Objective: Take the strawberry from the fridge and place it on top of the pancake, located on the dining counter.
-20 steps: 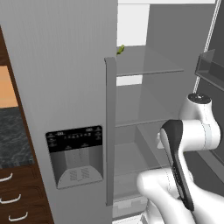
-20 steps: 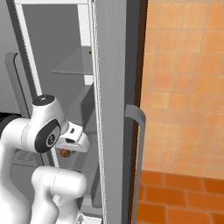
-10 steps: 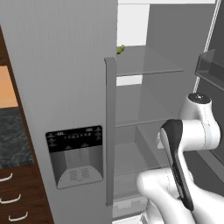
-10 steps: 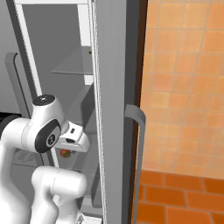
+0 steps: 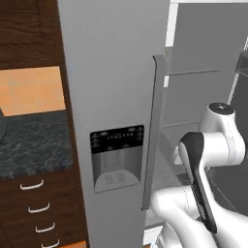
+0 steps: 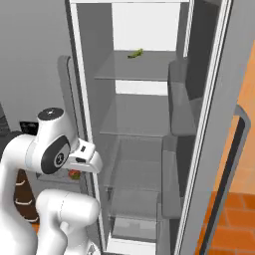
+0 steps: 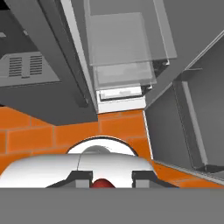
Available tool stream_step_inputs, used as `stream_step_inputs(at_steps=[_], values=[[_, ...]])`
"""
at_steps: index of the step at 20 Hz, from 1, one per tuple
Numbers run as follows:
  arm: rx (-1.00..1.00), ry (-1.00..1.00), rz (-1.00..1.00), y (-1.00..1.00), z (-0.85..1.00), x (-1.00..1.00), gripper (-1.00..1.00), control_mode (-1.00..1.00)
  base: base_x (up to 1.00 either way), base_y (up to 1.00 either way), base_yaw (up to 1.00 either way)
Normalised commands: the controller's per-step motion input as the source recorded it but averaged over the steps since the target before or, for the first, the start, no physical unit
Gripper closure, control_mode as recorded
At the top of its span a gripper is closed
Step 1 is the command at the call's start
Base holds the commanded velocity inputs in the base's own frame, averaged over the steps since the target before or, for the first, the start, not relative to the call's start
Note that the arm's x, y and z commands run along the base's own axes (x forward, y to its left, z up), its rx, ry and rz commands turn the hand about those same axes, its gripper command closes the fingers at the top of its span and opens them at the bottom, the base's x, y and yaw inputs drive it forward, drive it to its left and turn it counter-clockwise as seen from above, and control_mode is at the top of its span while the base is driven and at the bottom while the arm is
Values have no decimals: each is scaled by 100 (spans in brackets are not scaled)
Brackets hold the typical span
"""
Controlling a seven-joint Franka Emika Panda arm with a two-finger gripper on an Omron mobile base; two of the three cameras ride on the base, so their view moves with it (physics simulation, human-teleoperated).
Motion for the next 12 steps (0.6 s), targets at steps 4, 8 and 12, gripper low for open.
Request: stream_step_inputs(at_steps=[4,8,12], values=[[0,0,0,0,0,0,100,100,-93,35,-60],[0,0,0,0,0,0,100,100,-69,13,-83],[0,0,0,0,0,0,100,100,-55,3,-88]])
